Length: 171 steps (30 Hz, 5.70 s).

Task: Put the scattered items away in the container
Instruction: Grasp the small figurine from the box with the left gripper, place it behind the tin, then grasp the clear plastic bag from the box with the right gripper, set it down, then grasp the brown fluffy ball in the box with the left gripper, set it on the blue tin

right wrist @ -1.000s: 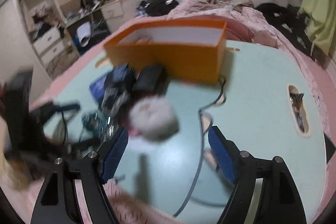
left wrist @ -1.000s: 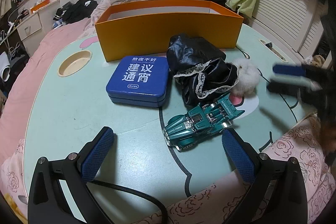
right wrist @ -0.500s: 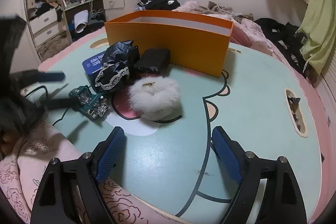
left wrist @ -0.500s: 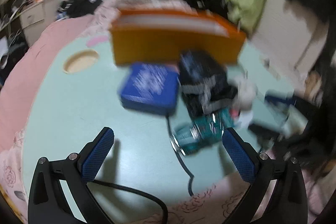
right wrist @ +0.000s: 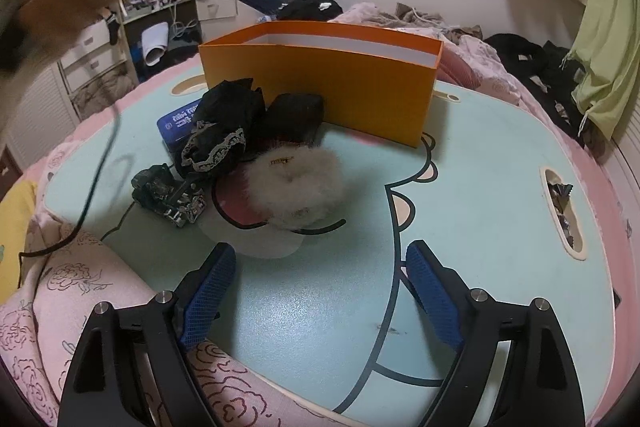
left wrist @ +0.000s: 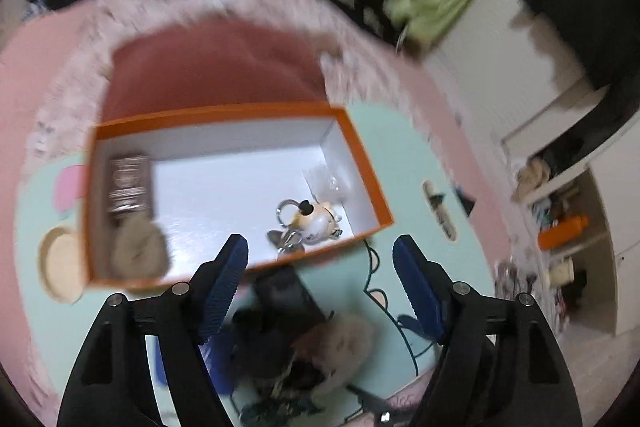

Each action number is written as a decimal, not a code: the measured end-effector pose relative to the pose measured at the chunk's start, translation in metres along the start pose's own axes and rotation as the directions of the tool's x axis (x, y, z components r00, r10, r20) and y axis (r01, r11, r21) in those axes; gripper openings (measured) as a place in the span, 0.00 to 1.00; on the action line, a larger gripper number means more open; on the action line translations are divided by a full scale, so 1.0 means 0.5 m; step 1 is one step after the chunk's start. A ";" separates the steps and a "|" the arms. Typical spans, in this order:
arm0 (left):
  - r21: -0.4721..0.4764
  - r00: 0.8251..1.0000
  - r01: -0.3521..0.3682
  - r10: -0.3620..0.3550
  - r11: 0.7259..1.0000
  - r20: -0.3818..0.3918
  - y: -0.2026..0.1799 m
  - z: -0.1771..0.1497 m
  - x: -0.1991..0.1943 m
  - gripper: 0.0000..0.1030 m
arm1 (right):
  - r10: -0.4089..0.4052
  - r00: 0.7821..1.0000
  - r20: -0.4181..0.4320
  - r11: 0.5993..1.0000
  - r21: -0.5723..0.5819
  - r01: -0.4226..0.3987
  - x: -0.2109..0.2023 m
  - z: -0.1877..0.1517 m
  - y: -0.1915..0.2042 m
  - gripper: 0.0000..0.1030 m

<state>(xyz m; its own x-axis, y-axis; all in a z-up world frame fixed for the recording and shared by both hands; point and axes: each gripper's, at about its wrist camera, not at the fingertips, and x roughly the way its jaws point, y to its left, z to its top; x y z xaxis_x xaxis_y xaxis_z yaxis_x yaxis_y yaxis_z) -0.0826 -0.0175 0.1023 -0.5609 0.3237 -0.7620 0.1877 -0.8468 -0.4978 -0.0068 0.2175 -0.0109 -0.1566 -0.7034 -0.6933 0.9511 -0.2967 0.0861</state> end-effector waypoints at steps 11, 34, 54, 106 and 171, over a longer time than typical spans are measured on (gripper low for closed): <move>-0.129 0.969 -0.021 -0.012 0.991 -0.248 0.037 0.055 0.188 0.49 | 0.000 1.000 0.004 1.000 0.006 0.000 -0.002 -0.001 0.004 0.84; -0.067 0.978 0.198 -0.192 0.978 0.082 0.070 0.019 -0.043 0.33 | -0.002 1.000 0.004 1.000 0.011 0.002 -0.001 -0.002 -0.001 0.85; -0.160 0.960 0.090 -0.043 0.983 0.276 0.210 -0.184 -0.078 0.50 | -0.005 1.000 0.004 1.000 0.017 0.005 -0.006 -0.004 -0.003 0.86; 0.175 0.919 -0.277 0.208 0.945 0.335 0.145 -0.446 -0.021 1.00 | -0.422 0.695 -0.582 0.906 -0.284 0.313 0.313 0.356 -0.101 0.27; 0.233 0.935 -0.247 0.168 0.941 0.313 0.142 -0.441 -0.022 1.00 | -0.013 0.999 -0.032 1.000 0.023 0.014 -0.001 -0.010 0.011 0.99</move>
<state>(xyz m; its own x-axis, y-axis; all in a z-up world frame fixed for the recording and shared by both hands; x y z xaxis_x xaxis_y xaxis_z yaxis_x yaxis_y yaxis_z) 0.1146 0.0118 -0.0160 -0.7454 0.0281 -0.6661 0.1273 -0.9747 -0.1836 -0.0001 0.2197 -0.0136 -0.1603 -0.6783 -0.7171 0.9423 -0.3214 0.0933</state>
